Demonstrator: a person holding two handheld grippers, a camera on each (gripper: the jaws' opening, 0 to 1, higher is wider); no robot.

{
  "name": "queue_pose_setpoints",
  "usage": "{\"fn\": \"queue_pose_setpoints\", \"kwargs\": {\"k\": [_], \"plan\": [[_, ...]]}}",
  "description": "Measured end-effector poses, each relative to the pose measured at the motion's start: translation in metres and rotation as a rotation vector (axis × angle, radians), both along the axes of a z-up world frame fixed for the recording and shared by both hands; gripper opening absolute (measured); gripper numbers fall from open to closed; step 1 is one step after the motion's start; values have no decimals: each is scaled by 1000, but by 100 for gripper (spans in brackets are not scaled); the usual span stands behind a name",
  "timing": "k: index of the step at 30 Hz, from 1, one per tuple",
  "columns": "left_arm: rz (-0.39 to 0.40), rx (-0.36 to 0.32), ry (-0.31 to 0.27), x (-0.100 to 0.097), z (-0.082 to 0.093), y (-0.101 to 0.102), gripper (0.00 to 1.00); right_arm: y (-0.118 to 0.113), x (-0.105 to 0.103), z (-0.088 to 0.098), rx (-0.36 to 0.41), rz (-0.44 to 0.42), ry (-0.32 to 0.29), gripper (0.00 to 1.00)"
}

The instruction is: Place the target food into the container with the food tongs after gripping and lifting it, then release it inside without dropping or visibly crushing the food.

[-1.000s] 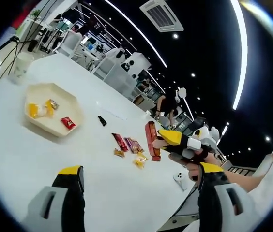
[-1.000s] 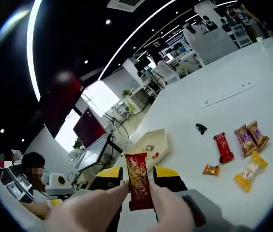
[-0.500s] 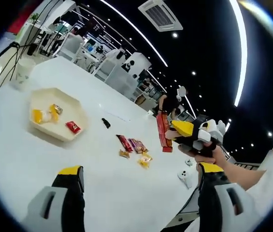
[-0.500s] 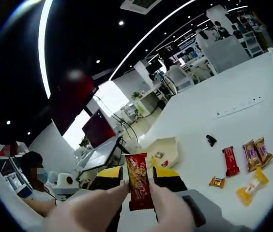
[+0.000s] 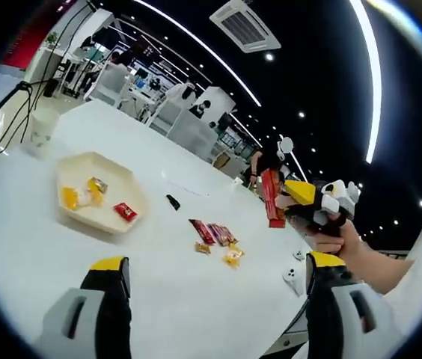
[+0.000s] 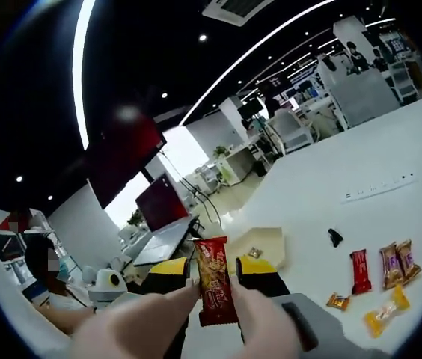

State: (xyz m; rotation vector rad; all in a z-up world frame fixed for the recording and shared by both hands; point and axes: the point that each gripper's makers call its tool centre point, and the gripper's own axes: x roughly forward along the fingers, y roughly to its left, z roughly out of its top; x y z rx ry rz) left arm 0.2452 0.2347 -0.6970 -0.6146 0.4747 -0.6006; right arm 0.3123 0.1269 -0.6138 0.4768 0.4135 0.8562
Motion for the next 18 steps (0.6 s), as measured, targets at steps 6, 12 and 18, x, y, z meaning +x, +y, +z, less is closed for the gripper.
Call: {"fn": "queue_pose_setpoints", "kwargs": {"k": [6,12,18], "plan": [[21,-4,-2,-1,-1,4,99,5,4,11,3,25,-21,23],[46,-45,-17,-1,7,7,99,10,9,13,-16,42,-29,23],[72,-40,-26,0,8,14,99,20,12,13,-43,67,-34,23]]}}
